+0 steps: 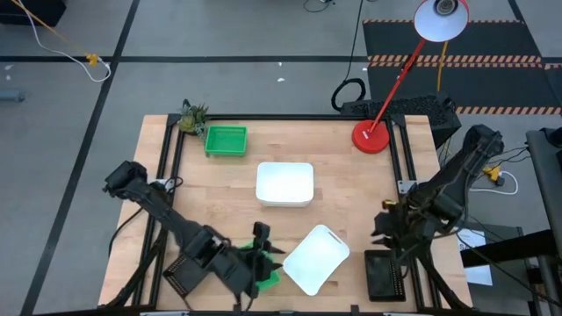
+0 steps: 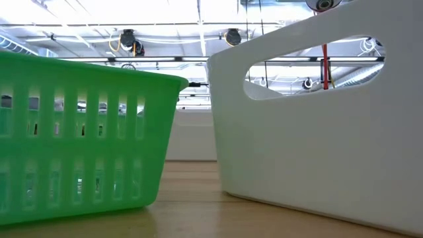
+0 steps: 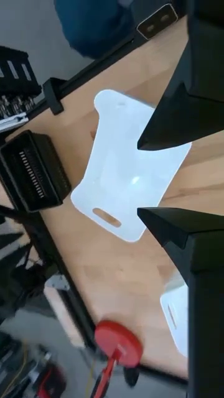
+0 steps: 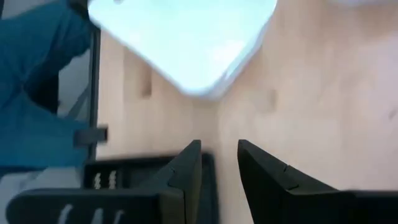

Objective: Stack baskets by color
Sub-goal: Stack the bottom white bin on top of the top white bins

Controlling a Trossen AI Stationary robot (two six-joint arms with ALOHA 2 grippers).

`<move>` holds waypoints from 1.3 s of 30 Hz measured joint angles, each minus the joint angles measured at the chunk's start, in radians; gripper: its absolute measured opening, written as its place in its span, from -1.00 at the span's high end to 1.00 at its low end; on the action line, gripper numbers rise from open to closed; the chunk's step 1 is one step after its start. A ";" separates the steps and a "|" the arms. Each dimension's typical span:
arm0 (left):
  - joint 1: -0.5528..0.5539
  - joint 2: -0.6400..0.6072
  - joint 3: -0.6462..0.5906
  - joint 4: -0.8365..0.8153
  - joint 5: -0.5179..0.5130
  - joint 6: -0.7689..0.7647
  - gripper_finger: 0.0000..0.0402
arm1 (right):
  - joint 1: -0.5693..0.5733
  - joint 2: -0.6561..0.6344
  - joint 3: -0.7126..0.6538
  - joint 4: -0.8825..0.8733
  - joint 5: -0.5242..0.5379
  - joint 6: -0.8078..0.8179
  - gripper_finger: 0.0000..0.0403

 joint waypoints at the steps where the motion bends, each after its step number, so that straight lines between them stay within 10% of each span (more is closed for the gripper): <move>1: 0.013 0.007 0.000 0.006 0.018 -0.002 0.20 | -0.019 0.005 0.015 0.000 0.017 -0.038 0.50; 20: 0.191 0.257 0.000 0.035 0.166 -0.416 0.20 | -0.363 0.107 0.041 0.212 0.250 -0.720 0.50; 31: 0.225 0.274 0.000 0.038 0.185 -0.553 0.24 | -0.387 0.106 0.041 0.234 0.245 -0.822 0.50; 39: 0.247 0.289 0.000 0.036 0.230 -0.512 0.67 | -0.387 0.103 0.040 0.229 0.244 -0.825 0.50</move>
